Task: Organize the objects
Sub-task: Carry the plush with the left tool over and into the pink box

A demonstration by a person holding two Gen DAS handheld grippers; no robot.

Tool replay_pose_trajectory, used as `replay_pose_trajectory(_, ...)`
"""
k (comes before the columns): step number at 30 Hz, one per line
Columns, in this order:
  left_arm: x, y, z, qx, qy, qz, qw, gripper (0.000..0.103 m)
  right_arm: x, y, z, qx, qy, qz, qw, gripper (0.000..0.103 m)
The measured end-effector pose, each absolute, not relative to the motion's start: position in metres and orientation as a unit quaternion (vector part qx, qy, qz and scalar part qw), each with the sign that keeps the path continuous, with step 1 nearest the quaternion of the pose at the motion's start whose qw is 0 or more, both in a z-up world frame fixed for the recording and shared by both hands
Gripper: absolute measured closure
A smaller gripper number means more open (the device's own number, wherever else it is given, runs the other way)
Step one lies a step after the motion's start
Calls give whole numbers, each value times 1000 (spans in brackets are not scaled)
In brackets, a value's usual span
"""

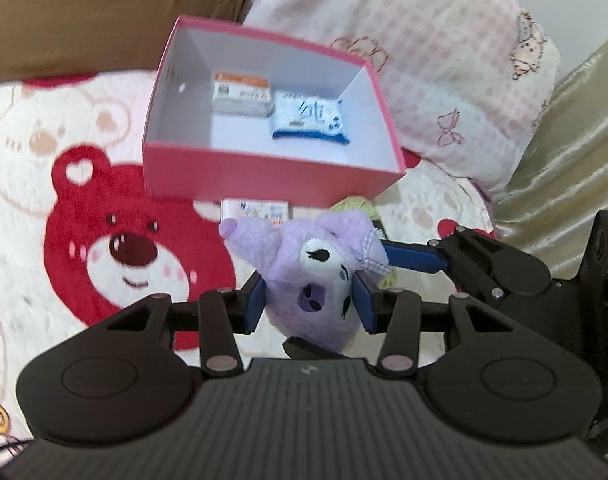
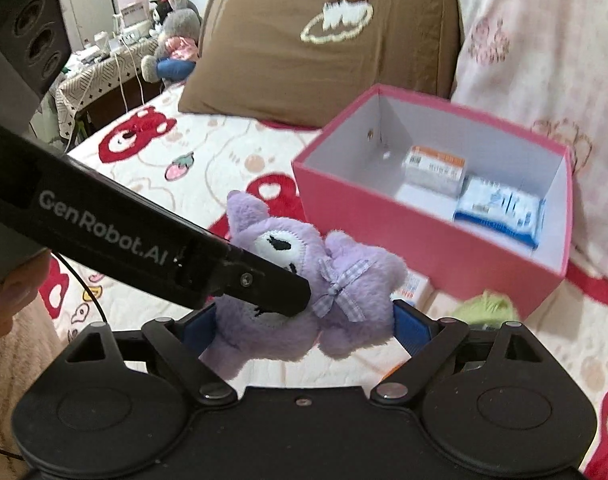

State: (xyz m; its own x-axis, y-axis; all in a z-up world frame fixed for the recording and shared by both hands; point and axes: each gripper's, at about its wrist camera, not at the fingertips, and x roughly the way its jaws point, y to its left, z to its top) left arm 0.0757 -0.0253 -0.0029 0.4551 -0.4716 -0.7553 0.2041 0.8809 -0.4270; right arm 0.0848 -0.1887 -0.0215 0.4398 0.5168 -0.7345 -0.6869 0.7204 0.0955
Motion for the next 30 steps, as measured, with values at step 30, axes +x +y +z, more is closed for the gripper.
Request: replay_pose_trajectory(30, 178, -18, 77, -127, 412, -207, 878, 58, 168, -160, 62, -185, 294, 346, 871, 9)
